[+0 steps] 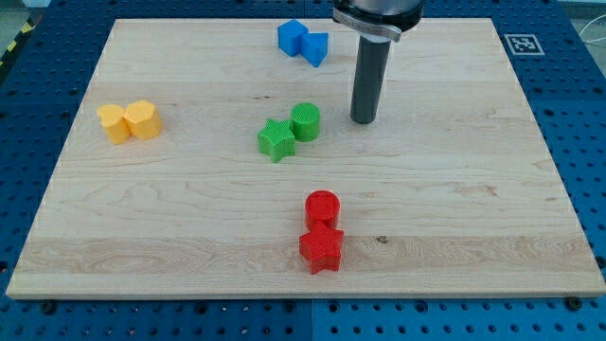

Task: Nudge the blue cube along with blue triangle down a bit

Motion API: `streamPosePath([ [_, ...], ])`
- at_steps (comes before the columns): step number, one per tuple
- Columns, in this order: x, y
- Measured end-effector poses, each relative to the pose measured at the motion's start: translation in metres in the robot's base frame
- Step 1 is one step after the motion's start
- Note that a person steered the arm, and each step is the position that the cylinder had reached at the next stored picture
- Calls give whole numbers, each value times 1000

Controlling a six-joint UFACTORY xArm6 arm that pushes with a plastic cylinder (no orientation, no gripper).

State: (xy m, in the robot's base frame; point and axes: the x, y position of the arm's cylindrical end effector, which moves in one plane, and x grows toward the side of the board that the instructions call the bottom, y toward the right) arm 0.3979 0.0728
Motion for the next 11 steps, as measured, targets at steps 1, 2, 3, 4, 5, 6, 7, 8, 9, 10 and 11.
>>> streamPosePath([
  [1,-23,-1],
  [2,-43,-3],
  [3,-78,-6],
  [4,-103,-8],
  [5,-125,-9],
  [6,-151,-9],
  [7,-174,-20],
  [8,-182,-39],
  [9,-191,-55],
  [10,-193,-68],
  [11,-201,-81],
])
